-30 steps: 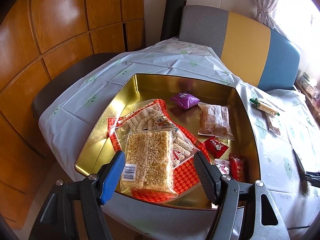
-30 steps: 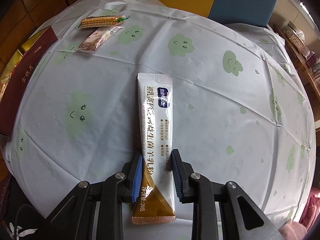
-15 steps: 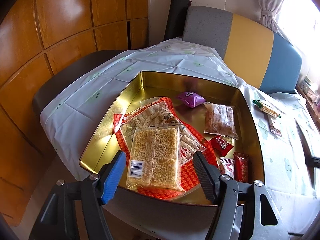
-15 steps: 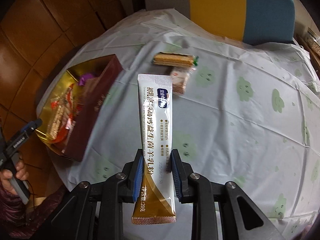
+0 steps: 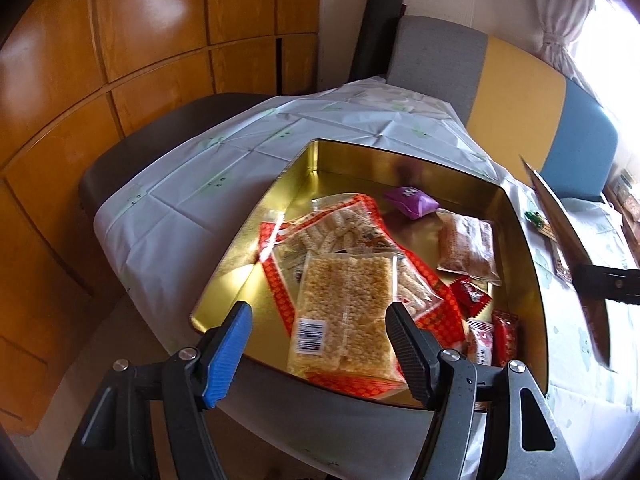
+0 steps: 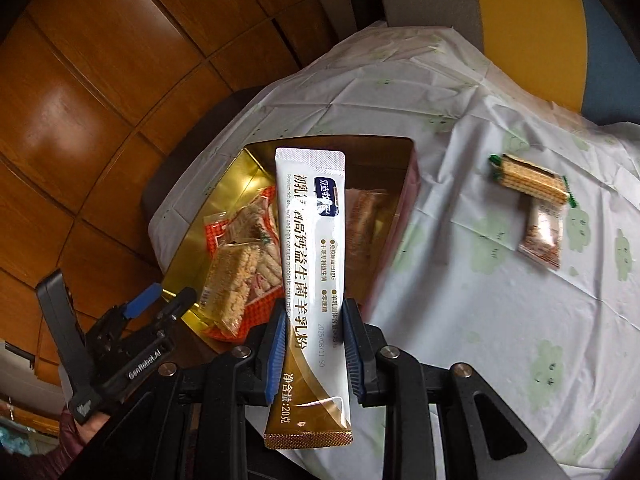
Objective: Organize snacks
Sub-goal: 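Carry the white-and-gold sachet into the gold tin and release it with the right gripper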
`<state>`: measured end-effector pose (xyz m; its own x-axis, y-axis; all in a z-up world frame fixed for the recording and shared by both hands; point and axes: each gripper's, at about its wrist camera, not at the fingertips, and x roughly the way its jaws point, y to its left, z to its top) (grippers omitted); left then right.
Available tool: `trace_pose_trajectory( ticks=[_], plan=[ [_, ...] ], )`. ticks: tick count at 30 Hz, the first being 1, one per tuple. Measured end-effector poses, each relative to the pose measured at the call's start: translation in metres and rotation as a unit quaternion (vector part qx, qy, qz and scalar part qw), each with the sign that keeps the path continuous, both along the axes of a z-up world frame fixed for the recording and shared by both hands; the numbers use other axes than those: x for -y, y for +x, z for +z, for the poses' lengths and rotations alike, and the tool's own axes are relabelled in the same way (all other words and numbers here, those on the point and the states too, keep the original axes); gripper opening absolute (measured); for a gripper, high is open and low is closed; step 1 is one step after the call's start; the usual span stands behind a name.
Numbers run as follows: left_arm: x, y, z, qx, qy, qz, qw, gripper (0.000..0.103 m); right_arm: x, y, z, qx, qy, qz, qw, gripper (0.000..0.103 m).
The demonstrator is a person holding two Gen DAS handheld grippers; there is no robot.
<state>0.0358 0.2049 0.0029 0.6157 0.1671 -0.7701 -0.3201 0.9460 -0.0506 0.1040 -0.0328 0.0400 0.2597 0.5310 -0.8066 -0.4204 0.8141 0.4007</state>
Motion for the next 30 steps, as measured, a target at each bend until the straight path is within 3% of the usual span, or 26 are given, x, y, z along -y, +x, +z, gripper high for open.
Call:
trace_pose_trajectory(
  ticks=[6, 13, 18, 30],
  plan=[
    [-0.017, -0.004, 0.001, 0.002, -0.001, 0.027, 0.9996, 0.070, -0.025, 0.010, -0.008, -0.027, 0.019, -0.011, 0.999, 0.027],
    [-0.019, -0.005, -0.001, -0.001, 0.001, 0.027, 0.9996, 0.070, -0.053, 0.020, -0.026, -0.059, 0.036, -0.012, 0.997, 0.034],
    [-0.015, -0.004, -0.002, -0.003, 0.004, 0.020, 0.9998, 0.070, -0.061, 0.013, -0.040, -0.067, 0.018, 0.004, 0.998, 0.034],
    [0.002, -0.002, 0.001, -0.003, 0.010, -0.002, 0.9999, 0.070, -0.041, -0.008, -0.033, -0.003, -0.028, 0.013, 1.000, 0.034]
  ],
)
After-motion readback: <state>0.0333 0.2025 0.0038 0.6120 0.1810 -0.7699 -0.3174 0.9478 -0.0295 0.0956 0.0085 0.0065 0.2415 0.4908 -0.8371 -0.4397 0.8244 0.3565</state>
